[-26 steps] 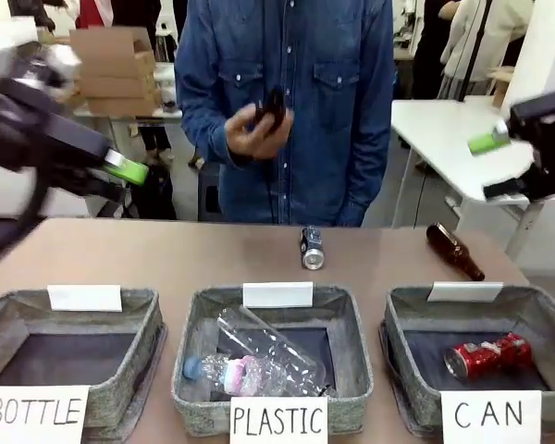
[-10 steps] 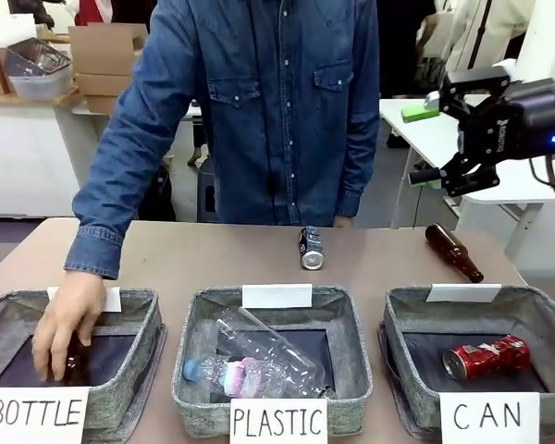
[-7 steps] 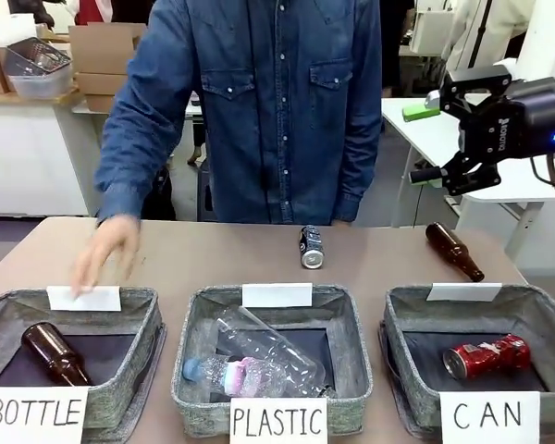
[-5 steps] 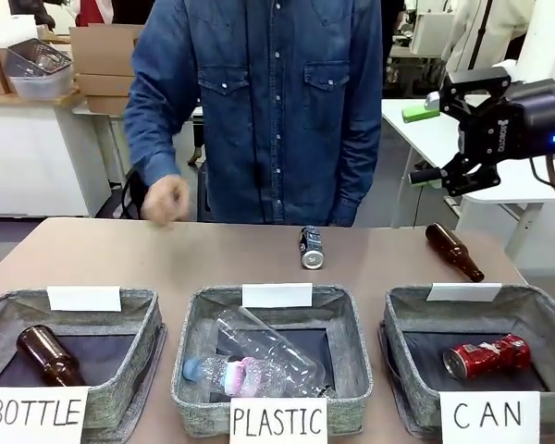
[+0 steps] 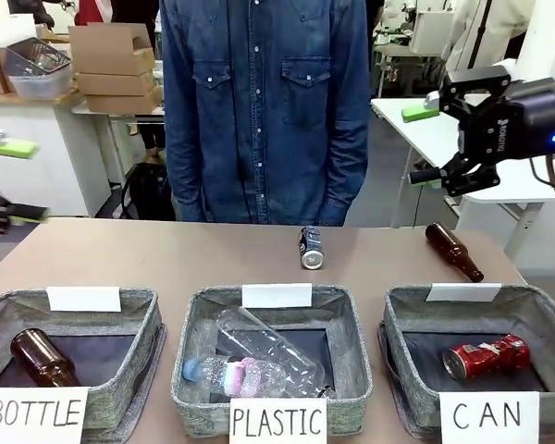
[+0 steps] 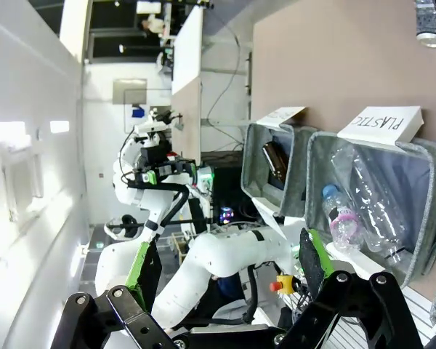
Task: Sort the can waste into the basket.
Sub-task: Pick up the can waste from the table and place it in the right Fabric basket.
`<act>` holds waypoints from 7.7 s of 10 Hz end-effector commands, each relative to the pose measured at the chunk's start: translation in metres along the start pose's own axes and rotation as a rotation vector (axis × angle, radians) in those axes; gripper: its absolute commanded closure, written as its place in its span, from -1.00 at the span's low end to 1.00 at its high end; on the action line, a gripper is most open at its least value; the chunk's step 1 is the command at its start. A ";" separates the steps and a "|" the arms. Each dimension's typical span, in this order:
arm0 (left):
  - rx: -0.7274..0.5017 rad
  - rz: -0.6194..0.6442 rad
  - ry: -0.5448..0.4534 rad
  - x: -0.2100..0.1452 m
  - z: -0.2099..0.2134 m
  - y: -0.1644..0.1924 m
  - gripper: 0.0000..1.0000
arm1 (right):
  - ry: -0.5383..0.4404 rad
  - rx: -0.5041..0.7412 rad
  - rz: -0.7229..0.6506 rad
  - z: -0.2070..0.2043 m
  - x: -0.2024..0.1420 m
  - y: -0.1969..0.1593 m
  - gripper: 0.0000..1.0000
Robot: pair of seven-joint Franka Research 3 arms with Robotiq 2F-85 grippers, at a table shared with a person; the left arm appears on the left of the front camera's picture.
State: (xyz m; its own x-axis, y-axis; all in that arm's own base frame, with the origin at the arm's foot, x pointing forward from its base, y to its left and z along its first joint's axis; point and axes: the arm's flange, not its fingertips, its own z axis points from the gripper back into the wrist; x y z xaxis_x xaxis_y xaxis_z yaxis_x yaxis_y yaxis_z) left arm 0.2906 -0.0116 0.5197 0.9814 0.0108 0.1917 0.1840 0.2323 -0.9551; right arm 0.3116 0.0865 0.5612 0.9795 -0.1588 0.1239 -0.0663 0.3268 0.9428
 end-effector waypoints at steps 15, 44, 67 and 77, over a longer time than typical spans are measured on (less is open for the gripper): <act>0.011 0.001 -0.064 -0.007 0.034 0.008 -1.00 | -0.297 -1.017 0.271 0.051 0.140 -0.141 -1.00; 0.011 0.001 -0.064 -0.007 0.034 0.008 -1.00 | -0.060 -0.356 0.365 0.052 0.068 -0.042 -1.00; 0.011 0.001 -0.064 -0.007 0.034 0.008 -1.00 | 0.124 -1.002 0.372 -0.304 0.196 -0.189 -1.00; 0.011 0.001 -0.064 -0.007 0.034 0.008 -1.00 | 0.122 -1.019 0.339 -0.304 0.195 -0.201 0.51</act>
State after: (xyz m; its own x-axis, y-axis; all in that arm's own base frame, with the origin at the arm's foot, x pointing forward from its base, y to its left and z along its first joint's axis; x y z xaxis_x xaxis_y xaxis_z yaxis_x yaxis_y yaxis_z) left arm 0.2851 0.0227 0.5180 0.9777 0.0827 0.1928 0.1675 0.2460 -0.9547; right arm 0.5710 0.2702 0.3024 0.9528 0.1762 0.2471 -0.2233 0.9585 0.1773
